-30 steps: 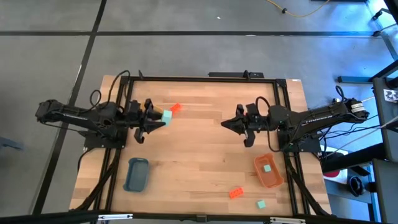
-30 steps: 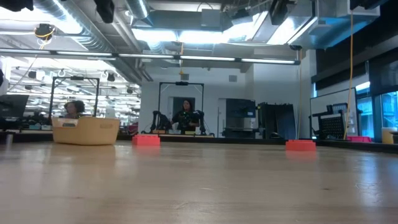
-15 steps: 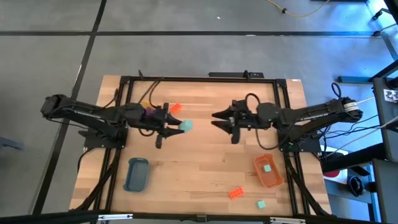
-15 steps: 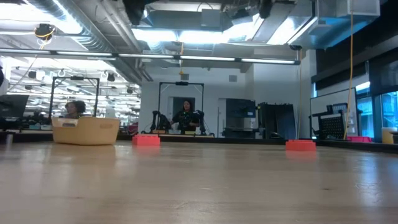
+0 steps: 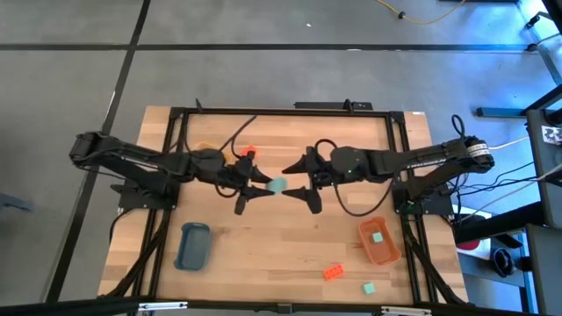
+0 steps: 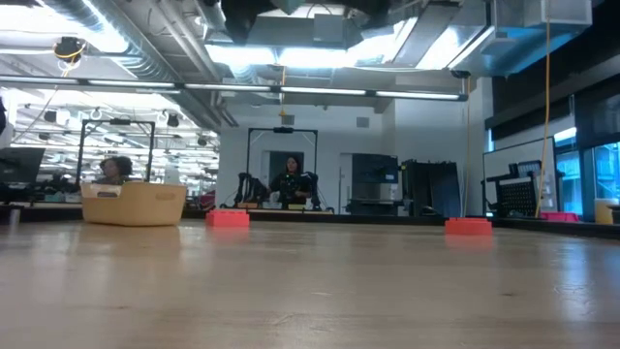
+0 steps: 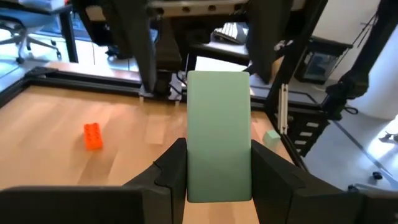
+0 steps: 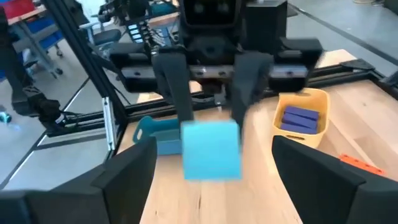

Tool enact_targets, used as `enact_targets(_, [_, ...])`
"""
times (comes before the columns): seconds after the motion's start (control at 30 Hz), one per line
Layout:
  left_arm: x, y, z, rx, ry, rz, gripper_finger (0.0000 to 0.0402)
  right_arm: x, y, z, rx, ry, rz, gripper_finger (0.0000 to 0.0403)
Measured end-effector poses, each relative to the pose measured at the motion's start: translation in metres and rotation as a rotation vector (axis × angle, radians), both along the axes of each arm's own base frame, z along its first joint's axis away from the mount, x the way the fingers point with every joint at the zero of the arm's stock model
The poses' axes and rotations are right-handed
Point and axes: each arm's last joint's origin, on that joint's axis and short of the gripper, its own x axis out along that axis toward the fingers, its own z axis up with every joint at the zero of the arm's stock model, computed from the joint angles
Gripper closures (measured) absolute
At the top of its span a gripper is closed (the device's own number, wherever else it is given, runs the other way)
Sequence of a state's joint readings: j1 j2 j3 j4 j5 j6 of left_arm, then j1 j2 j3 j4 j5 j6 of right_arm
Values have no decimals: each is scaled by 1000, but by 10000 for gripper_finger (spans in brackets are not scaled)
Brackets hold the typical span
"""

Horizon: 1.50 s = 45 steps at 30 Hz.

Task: Sort & place blocks by color
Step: Put the top light blue wooden block into the orange bin

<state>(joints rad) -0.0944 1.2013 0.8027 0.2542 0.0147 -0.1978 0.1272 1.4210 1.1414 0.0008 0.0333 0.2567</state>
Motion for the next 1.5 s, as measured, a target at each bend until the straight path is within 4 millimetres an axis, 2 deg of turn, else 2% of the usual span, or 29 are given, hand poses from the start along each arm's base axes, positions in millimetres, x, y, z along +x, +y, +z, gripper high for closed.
enact_targets(0.27, [4,0,-5,2,18,1,279,6,1,-14,-12,98,10,94])
enact_targets(0.67, [4,0,-5,2,24,2,279,7,2,-13,-5,79,16,198])
enact_targets(0.83, [4,0,-5,2,24,1,279,8,2,-11,-4,63,17,229])
enact_targets(1.2, [4,-1,-7,2,39,-5,279,14,3,-16,4,59,47,241])
enact_targets(1.4, [4,-1,-7,-11,42,-2,278,14,3,-17,0,59,48,265])
enact_targets(1.5, [4,2,-7,-23,42,10,249,12,3,-16,-3,62,51,265])
